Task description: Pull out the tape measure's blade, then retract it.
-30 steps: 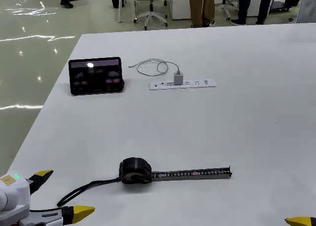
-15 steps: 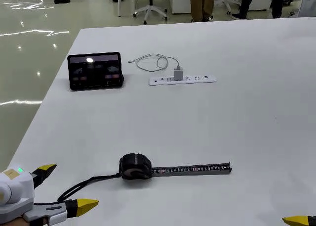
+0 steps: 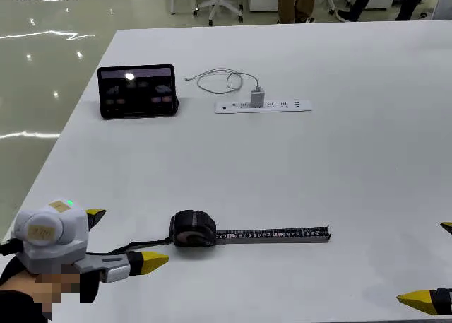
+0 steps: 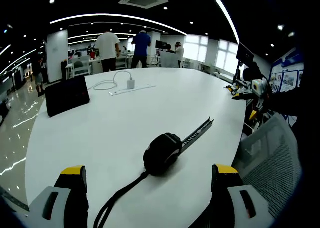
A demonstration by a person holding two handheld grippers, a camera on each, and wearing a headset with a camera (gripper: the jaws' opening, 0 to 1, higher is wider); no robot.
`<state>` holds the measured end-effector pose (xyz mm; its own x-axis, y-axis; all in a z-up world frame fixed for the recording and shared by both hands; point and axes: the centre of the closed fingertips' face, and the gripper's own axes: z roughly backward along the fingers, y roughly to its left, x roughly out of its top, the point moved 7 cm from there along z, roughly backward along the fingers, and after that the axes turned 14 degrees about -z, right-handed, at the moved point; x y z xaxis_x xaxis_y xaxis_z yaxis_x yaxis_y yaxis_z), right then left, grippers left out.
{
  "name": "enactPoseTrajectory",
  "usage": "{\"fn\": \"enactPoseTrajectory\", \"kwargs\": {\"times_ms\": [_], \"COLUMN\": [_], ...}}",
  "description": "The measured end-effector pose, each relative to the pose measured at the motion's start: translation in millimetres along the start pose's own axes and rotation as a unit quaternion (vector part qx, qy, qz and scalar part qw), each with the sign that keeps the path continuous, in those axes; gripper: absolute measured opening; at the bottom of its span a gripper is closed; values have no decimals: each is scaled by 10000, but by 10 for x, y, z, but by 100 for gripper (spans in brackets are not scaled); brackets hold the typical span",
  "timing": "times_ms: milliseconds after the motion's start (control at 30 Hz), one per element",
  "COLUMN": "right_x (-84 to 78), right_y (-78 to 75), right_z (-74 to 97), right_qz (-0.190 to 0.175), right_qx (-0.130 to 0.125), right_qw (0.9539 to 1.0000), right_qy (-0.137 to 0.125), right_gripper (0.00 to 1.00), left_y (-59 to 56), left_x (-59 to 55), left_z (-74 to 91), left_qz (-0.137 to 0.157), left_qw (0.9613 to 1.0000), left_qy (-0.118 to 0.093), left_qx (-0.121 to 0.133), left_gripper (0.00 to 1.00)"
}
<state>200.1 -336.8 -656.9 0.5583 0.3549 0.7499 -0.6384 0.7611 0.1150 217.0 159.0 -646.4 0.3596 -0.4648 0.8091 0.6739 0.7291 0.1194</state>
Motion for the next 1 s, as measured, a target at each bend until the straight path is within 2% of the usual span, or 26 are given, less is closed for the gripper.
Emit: {"fn": "enactPoseTrajectory", "kwargs": {"times_ms": [67,100,167,267,400,533,700,733,800,833,900,1000], "right_x": [26,38,77,128,204,268,345,353,371,378,404,435], "right_y": [9,14,38,62,64,74,85,87,95,109,119,134], "right_z": [-30,-42,-62,-82,-114,-164,-261,-290,-324,-359,-420,-515], "right_qz": [50,94,191,201,287,371,510,551,581,563,700,798], "right_qx": [49,66,118,209,247,304,403,472,527,596,663,755], "right_qw": [10000,9999,9997,9994,9992,9987,9977,9971,9966,9961,9946,9928], "right_qy": [60,83,113,161,155,168,186,237,260,335,373,475], "right_gripper": [100,100,100,100,100,100,100,100,100,100,100,100], "left_y": [-65,-64,-102,-145,-144,-133,-110,-81,-98,-101,-112,-158], "left_x": [48,49,57,65,83,162,262,283,298,312,303,236], "left_z": [-84,-124,-189,-278,-351,-382,-464,-482,-522,-562,-630,-726], "left_qz": [18,19,-226,21,21,57,235,291,363,410,502,823], "left_qw": [10000,10000,9995,9997,9992,9989,9973,9955,9951,9941,9926,9896], "left_qy": [-12,16,136,185,292,281,220,131,148,132,135,98], "left_qx": [68,73,196,188,278,366,659,891,905,994,1096,1177], "left_gripper": [100,100,100,100,100,100,100,100,100,100,100,100]}}
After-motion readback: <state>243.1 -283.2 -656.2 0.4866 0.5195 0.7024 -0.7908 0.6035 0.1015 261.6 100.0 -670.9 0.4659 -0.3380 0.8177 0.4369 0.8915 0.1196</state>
